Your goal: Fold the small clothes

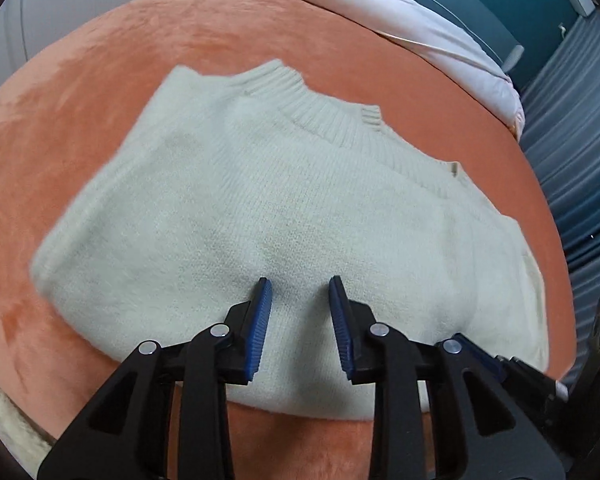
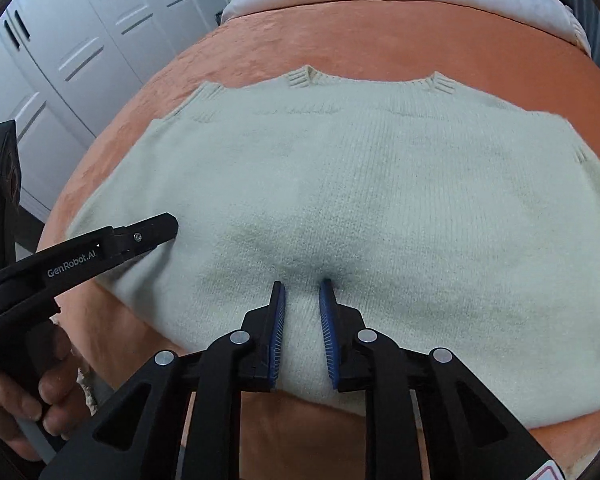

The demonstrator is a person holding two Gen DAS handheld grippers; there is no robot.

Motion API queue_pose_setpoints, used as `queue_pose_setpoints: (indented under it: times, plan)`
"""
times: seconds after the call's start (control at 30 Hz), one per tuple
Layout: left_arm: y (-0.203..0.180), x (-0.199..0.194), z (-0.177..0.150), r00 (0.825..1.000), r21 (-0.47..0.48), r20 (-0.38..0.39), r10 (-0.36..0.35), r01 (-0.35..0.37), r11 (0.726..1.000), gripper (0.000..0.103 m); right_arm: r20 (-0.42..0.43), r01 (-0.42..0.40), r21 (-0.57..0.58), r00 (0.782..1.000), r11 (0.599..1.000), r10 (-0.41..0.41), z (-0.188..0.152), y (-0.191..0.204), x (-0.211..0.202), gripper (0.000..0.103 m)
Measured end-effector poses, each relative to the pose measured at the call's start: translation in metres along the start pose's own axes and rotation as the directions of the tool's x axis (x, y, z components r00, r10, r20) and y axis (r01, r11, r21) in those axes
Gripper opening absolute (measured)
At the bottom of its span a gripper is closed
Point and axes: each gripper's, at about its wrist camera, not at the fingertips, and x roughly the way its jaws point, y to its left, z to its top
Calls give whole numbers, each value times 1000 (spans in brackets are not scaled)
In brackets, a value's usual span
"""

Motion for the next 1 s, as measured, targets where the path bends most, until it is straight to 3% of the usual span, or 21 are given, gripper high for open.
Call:
queue_pose_setpoints:
  times: [0.07, 0.13, 0.17, 0.2, 0.27, 0.33, 0.4, 0.47, 0.5, 0.53, 0.57, 0.6, 0.7, 0.77, 0.83, 0.93, 1.0]
  plan:
    - [6, -19, 13, 997, -1, 70, -35, 35, 999, 38, 71, -46, 42, 997, 998, 43, 8, -16, -31, 20]
    - [17, -28, 35, 991, -24, 134, -29, 33, 999, 61, 172, 1, 96, 985, 995, -18, 22, -49, -61, 45]
    - [24, -27, 49, 988, -48, 151, -24, 32, 998, 64, 209, 38, 141, 976, 989, -67, 29, -69, -71, 61]
    - [32, -22, 63, 989, -75, 149, -13, 25, 997, 67, 243, 72, 203, 962, 977, -121, 37, -94, -80, 67]
    - [43, -3, 92, 992, -119, 123, -13, 28, 993, 67, 238, 121, 335, 949, 935, -208, 54, -147, -81, 68]
    - [57, 28, 113, 998, -161, 57, 2, 7, 987, 67, 178, 155, 427, 951, 891, -251, 70, -185, -64, 68]
    - [70, 47, 113, 1000, -193, -9, 1, -3, 981, 66, 116, 185, 477, 956, 859, -270, 78, -212, -48, 68]
    - [68, 56, 110, 1000, -203, -24, 11, -15, 979, 57, 71, 175, 500, 968, 848, -242, 80, -227, -29, 68]
    - [64, 54, 110, 1000, -184, -7, 5, -6, 983, 38, 66, 142, 500, 977, 855, -201, 79, -226, -20, 59]
    - [59, 53, 111, 1000, -158, -7, -25, 24, 987, 12, 71, 119, 492, 982, 862, -176, 71, -217, -19, 35]
    - [55, 49, 114, 999, -148, -2, -41, 40, 988, 9, 87, 100, 474, 983, 875, -159, 75, -209, -18, 19]
    - [52, 39, 117, 998, -140, 39, -50, 55, 989, 8, 113, 80, 457, 983, 886, -148, 81, -206, -22, 11]
    - [44, 16, 135, 987, -101, 128, -95, 109, 989, 8, 299, -24, 440, 947, 898, -121, 79, -200, -72, 10]
    - [44, 16, 147, 986, -97, 145, -78, 93, 991, 8, 378, -45, 435, 916, 899, -137, 83, -202, -92, 9]
    - [49, 40, 152, 994, -106, 101, -27, 37, 994, 8, 346, -3, 456, 922, 890, -173, 86, -214, -79, 9]
    - [65, 89, 139, 999, -140, -26, 31, -35, 990, 11, 87, 113, 517, 979, 848, -184, 71, -248, -5, 9]
    - [65, 83, 130, 999, -133, 40, 29, -23, 991, 12, 133, 94, 524, 973, 847, -190, 64, -249, -6, 10]
